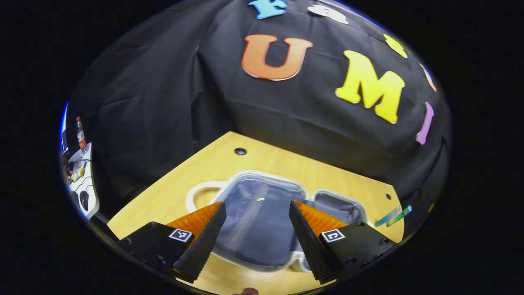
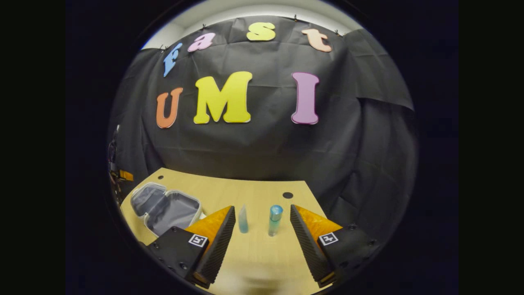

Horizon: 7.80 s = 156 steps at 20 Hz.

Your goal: First open the suitcase, pack the skin care products into it, and then close the suitcase.

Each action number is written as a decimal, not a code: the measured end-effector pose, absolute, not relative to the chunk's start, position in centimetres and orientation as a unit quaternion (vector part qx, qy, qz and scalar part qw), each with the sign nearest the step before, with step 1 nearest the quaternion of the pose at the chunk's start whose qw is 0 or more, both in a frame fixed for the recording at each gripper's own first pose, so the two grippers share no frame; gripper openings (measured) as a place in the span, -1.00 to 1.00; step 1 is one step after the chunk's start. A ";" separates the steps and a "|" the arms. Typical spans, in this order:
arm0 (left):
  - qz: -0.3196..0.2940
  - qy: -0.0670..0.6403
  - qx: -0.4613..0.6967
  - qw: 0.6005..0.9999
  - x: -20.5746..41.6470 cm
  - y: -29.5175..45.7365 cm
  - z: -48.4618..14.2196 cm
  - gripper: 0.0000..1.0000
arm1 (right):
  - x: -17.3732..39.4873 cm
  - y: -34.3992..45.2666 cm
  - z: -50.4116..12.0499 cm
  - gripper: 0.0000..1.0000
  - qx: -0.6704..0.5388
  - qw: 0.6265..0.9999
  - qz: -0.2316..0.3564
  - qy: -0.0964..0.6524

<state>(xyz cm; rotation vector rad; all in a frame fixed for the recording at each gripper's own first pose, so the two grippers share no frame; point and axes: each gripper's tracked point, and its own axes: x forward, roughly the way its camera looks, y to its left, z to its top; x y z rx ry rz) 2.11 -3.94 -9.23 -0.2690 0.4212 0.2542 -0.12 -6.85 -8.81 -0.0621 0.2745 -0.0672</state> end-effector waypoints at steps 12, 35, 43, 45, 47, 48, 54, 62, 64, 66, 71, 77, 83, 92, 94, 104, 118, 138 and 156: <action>-0.166 0.259 -0.040 0.951 3.2 -40.6 -14.6 0.97 | -1.4 -13.3 -11.1 0.60 -0.037 0.986 -0.029 0.162; -0.105 0.285 -0.019 0.952 17.1 -48.2 -28.1 0.82 | -0.9 -23.5 -17.7 0.60 -0.006 0.962 -0.057 0.268; -0.091 0.296 0.044 0.950 17.9 -48.0 -28.5 0.34 | -0.3 -22.9 -17.2 0.60 -0.001 0.964 -0.052 0.262; -0.092 0.297 0.045 0.949 18.0 -48.5 -28.6 0.14 | -0.2 -22.9 -17.2 0.59 0.001 0.964 -0.055 0.262; -0.092 0.297 0.050 0.949 18.1 -48.6 -28.6 -0.12 | -0.2 -23.0 -17.0 0.59 0.001 0.964 -0.058 0.260; -0.093 0.297 0.050 0.949 18.2 -48.7 -28.7 0.02 | -0.1 -23.1 -16.9 0.59 0.001 0.964 -0.059 0.259; -0.116 0.283 0.008 0.952 17.4 -49.2 -26.6 -0.22 | 0.2 -22.1 -16.9 0.56 -0.024 0.967 -0.043 0.250; -0.126 0.268 -0.036 0.955 11.1 -46.9 -18.1 -0.25 | 5.9 -15.4 -20.5 0.60 -0.005 0.971 0.019 0.240; -0.117 0.268 -0.046 0.955 9.3 -45.7 -16.4 -0.25 | 8.1 -13.8 -22.2 0.60 0.012 0.969 0.026 0.246; -0.099 0.268 -0.051 0.957 8.1 -44.1 -15.2 -0.25 | 10.1 -12.7 -24.1 0.59 0.025 0.967 0.029 0.253; -0.051 0.279 -0.057 0.957 6.3 -40.0 -14.2 -0.25 | 14.2 -11.3 -26.8 0.57 0.024 0.967 0.032 0.252; 0.009 0.289 -0.074 0.955 5.4 -35.6 -14.0 -0.25 | 15.3 -11.5 -28.5 -0.04 0.013 0.964 0.028 0.262; 0.031 0.286 -0.062 0.956 4.7 -28.8 -13.3 -0.25 | 14.8 -11.5 -27.9 -0.29 0.000 0.960 0.030 0.278; -0.062 0.433 -0.063 0.897 3.1 -22.8 -23.7 -0.24 | 5.1 -9.8 -17.9 -0.32 0.025 0.956 0.052 0.288; -0.077 0.459 -0.076 0.882 2.9 -23.2 -25.5 -0.24 | 2.9 -9.0 -16.5 -0.37 0.033 0.955 0.053 0.289; -0.050 0.580 -0.112 0.805 3.1 -22.1 -29.2 -0.07 | -0.3 -6.1 -11.8 -0.33 0.063 0.957 0.063 0.276; -0.069 0.560 -0.100 0.819 3.1 -22.5 -25.6 0.53 | -0.9 2.9 -13.8 -0.32 0.013 0.932 0.156 0.326; 0.038 0.408 -0.314 0.856 -13.0 -7.2 -19.0 0.97 | 5.8 21.9 -32.2 -0.32 -0.002 0.815 0.063 0.576; 0.070 0.353 -0.293 0.886 -11.5 -2.9 -17.7 0.96 | 4.5 22.1 -33.6 -0.07 -0.050 0.794 0.019 0.605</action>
